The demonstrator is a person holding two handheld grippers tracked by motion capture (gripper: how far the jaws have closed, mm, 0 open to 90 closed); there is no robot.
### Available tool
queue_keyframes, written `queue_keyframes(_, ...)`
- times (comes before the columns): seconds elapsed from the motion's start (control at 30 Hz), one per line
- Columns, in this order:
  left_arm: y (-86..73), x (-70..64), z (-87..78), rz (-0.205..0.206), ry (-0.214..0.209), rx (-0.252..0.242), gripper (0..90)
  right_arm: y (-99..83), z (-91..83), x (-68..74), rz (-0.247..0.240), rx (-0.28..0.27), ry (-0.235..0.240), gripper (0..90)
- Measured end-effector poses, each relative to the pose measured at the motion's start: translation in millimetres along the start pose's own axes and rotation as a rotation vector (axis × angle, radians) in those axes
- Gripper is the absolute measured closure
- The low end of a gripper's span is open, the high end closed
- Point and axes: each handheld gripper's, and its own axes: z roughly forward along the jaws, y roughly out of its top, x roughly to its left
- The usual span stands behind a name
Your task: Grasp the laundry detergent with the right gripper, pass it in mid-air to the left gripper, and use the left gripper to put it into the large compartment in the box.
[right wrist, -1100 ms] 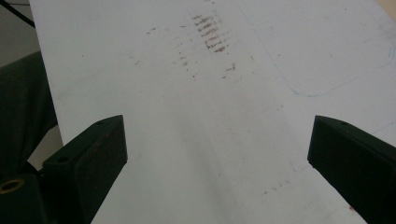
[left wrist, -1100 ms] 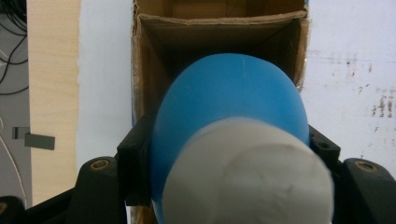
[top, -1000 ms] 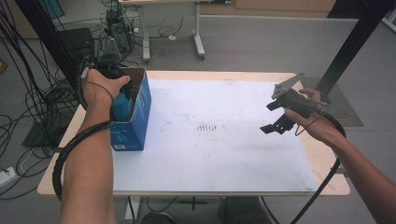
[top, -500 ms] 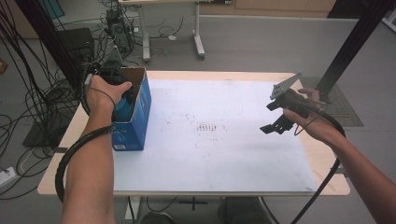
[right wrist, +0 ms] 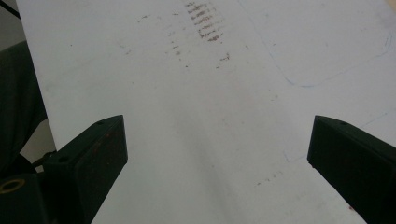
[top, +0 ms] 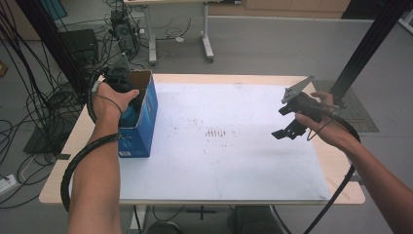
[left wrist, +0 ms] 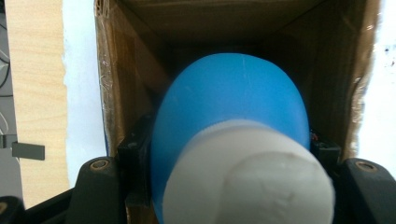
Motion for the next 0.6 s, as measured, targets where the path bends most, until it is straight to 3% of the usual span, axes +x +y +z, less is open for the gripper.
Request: queue_keyframes(0.6, -0.8, -2.9, 9.0, 0.017, 0.006, 0.011, 36.5, 4.6, -2.1, -0.1, -0.009, 0.016, -0.013, 4.9)
